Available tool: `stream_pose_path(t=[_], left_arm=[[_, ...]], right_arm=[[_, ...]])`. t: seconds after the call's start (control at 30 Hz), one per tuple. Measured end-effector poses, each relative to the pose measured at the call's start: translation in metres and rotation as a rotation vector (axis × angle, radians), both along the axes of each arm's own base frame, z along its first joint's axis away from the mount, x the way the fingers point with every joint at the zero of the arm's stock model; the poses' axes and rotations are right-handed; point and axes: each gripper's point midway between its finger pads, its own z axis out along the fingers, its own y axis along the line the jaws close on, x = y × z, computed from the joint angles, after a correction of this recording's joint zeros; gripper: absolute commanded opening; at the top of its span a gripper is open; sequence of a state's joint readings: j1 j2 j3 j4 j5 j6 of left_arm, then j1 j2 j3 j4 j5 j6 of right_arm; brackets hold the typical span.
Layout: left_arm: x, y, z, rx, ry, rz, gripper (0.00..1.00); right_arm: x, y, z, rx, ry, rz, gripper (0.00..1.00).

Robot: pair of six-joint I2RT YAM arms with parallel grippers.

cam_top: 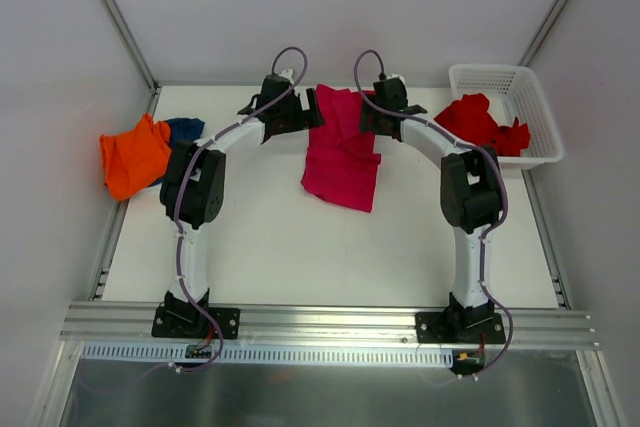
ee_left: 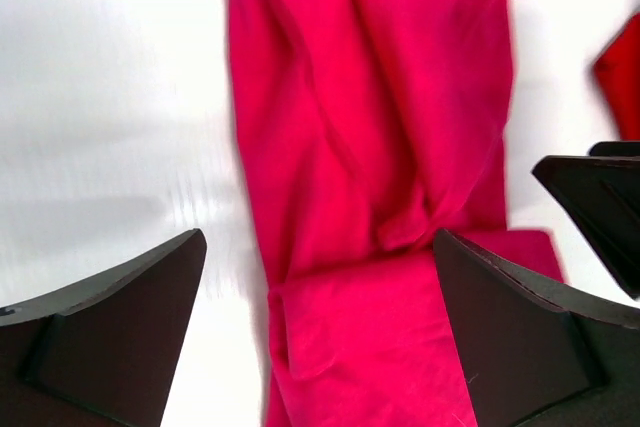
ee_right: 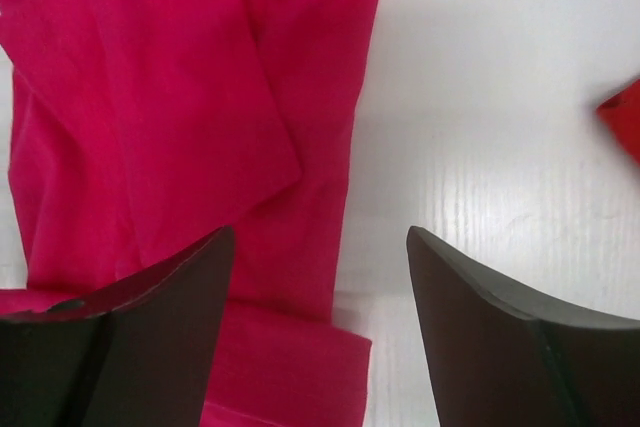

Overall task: Fold and stack the t-shirts
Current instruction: Fold the tshirt

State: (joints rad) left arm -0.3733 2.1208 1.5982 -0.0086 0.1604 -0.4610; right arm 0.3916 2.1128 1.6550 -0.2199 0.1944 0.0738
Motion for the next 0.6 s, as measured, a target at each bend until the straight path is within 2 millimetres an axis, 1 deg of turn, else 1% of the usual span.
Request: stream_pose_path(t=[0.07, 0.13, 0.17, 0.2, 0.23, 0.27, 0.3, 0.37, 0.4, 0.47, 0.5, 0.53, 0.6], left_arm=[[0.010, 0.000, 0.014, -0.017, -0.030, 0.002, 0.99], [0.016, 0.000, 0.027, -0.034, -0.055, 0.000, 0.82], [0.016, 0.000, 0.033, -0.042, -0.065, -0.002, 0.69], [0.013, -0.001, 0.035, -0.052, -0.061, -0.005, 0.48], [0.009, -0.002, 0.036, -0.063, -0.052, -0.010, 0.09], [0.002, -0.002, 0.036, -0.071, -0.043, -0.016, 0.00], [-0.007, -0.001, 0.032, -0.075, -0.022, -0.024, 0.00], [-0.025, -0.001, 0.028, -0.088, 0.011, -0.034, 0.00], [-0.036, 0.000, 0.023, -0.092, 0.032, -0.036, 0.00], [-0.057, -0.001, 0.015, -0.095, 0.064, -0.046, 0.00], [-0.072, -0.003, 0.009, -0.091, 0.089, -0.053, 0.00], [-0.081, -0.006, 0.006, -0.089, 0.103, -0.063, 0.00], [-0.105, -0.018, 0.000, -0.085, 0.126, -0.097, 0.00]], right_arm=[[0.009, -0.003, 0.007, 0.002, -0.021, -0.004, 0.73], [0.011, -0.006, 0.015, 0.005, -0.037, -0.007, 0.70], [0.010, -0.007, 0.017, 0.009, -0.044, -0.006, 0.67], [0.004, -0.008, 0.018, 0.011, -0.041, -0.001, 0.55], [-0.006, -0.010, 0.017, 0.008, -0.030, 0.010, 0.47], [-0.017, -0.010, 0.016, 0.008, -0.020, 0.021, 0.35], [-0.030, -0.011, 0.016, 0.005, -0.009, 0.033, 0.14], [-0.054, -0.007, 0.018, 0.003, 0.005, 0.063, 0.03], [-0.066, -0.003, 0.020, 0.005, 0.007, 0.079, 0.01], [-0.088, 0.011, 0.022, 0.007, 0.012, 0.127, 0.01], [-0.098, 0.018, 0.022, 0.007, 0.013, 0.150, 0.00], [-0.107, 0.025, 0.021, 0.005, 0.018, 0.173, 0.00], [-0.125, 0.040, 0.013, 0.004, 0.031, 0.218, 0.00]])
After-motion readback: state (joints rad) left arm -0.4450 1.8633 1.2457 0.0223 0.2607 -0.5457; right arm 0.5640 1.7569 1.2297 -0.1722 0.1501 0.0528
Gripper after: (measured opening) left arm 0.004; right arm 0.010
